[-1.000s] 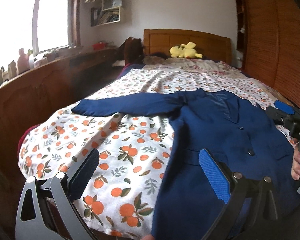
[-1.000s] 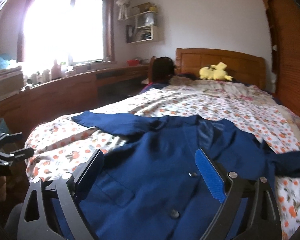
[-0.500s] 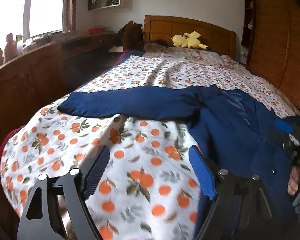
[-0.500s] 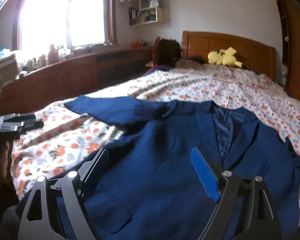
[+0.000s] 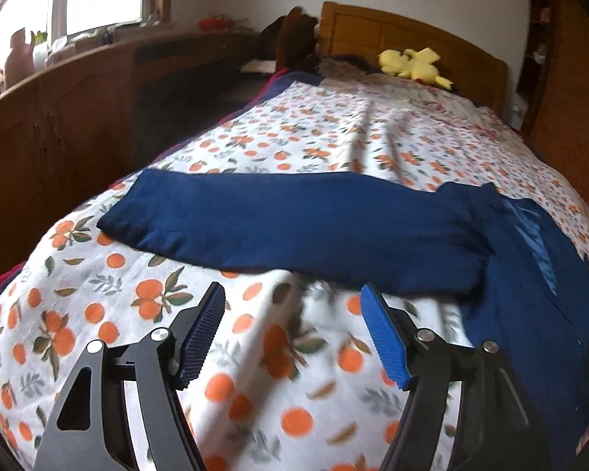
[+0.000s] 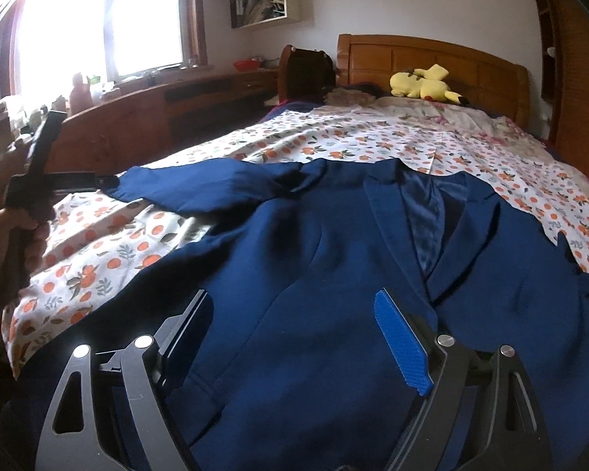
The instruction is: Fold large clothes
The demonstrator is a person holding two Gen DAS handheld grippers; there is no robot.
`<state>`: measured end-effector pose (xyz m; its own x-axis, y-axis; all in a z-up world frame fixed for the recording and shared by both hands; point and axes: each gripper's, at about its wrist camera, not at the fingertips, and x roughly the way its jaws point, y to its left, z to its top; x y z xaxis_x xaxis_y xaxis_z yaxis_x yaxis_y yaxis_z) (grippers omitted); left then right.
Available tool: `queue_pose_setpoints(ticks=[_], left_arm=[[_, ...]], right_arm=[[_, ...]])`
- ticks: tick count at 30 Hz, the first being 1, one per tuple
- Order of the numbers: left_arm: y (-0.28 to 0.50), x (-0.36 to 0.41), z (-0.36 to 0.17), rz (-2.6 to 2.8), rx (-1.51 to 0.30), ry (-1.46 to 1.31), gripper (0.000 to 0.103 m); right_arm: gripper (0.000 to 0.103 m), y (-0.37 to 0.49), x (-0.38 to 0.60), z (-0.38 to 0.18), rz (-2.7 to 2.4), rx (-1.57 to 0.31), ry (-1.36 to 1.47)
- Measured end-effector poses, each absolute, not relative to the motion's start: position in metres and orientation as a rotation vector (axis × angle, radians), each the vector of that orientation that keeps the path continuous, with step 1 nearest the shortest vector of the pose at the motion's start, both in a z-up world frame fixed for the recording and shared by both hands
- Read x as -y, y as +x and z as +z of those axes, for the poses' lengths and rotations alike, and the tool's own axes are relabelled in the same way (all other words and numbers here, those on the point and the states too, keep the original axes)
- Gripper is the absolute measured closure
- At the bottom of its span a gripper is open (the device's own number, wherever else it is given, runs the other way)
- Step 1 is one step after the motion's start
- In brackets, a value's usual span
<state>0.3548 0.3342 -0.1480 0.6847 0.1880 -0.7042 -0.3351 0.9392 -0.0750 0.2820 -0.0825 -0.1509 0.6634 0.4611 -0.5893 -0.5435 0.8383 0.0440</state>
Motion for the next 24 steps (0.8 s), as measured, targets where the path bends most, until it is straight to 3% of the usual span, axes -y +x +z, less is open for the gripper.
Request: queue_pose_setpoints(ticks=[6, 13, 18, 21, 22, 23, 24], left_arm=[[0.389, -0.367, -0.171, 0.317, -0.838, -0.308, 0.03], [0.413, -0.392, -0.191, 0.319, -0.913, -0.483, 0.044], [0.417, -0.395, -0.202, 0.329, -0.935, -0.567, 0.048], [0.426, -0.392, -0.201, 0.33, -0.926, -0.559, 0.065], [0.429, -0.391, -0.201, 0.325, -0.927, -0.56, 0.077], [0.432, -0.39, -0.2, 0.312, -0.925, -0.564, 0.1], [0.436, -0.386, -0.197, 0.301, -0.917, -0.551, 0.102]], right_arm=[[0.022, 0.278, 0.088, -0.146, 0.551, -0.627, -0.154], [0.022, 0.271, 0.091, -0.136, 0.547, -0.614, -0.164], [0.022, 0.267, 0.094, -0.127, 0.549, -0.598, -0.164], [0.022, 0.263, 0.097, -0.121, 0.551, -0.584, -0.168], [0.022, 0.262, 0.097, -0.119, 0.55, -0.58, -0.169], [0.022, 0.262, 0.098, -0.118, 0.549, -0.578, -0.169], [0.022, 0.261, 0.099, -0.117, 0.548, -0.577, -0.168]])
